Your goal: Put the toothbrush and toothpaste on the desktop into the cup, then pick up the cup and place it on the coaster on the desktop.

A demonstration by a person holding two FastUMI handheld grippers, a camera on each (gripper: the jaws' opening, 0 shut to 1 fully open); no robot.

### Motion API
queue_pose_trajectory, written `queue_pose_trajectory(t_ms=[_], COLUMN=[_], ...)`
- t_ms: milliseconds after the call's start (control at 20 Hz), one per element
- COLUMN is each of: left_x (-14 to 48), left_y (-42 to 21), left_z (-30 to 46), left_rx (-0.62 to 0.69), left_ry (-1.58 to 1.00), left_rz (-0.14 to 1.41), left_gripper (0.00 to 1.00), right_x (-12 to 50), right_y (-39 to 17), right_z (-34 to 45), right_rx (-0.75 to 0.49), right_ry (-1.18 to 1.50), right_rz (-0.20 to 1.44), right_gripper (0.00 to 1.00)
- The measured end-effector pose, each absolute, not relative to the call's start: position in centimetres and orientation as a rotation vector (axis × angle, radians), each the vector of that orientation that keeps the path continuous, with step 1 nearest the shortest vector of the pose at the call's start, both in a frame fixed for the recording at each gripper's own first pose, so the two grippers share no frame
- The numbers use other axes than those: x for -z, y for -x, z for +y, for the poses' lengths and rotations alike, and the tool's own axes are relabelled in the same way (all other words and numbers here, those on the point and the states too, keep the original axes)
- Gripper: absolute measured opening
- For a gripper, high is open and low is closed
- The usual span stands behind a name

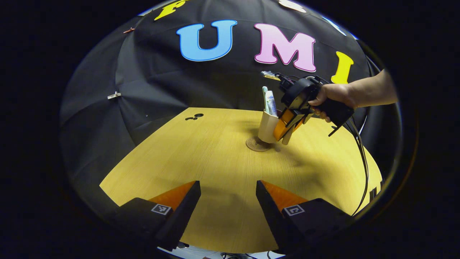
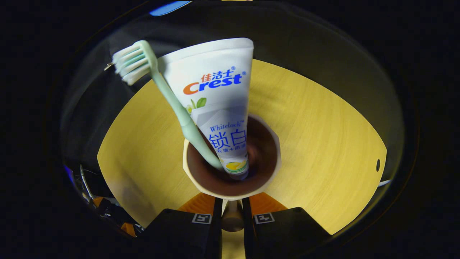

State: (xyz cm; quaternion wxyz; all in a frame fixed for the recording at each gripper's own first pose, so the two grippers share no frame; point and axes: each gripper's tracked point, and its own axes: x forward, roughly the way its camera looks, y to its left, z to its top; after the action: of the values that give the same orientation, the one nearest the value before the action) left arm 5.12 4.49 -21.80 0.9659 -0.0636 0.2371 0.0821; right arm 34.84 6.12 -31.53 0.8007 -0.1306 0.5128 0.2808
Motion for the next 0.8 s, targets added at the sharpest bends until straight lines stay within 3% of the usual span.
queue_pose_trajectory(t_ms=[800], left_x=[23.7], left_y=[-0.8], left_z=[8.7], left_rx=[-0.27], left_ry=[0.195], left_rz=[0.516], left_gripper=[0.98], right_x=[32.2], right_y=[-34.8], right_z=[5.5], right_rx=[-0.595], right_ry=[0.385], right_rz=[1.124], right_gripper=[0.28])
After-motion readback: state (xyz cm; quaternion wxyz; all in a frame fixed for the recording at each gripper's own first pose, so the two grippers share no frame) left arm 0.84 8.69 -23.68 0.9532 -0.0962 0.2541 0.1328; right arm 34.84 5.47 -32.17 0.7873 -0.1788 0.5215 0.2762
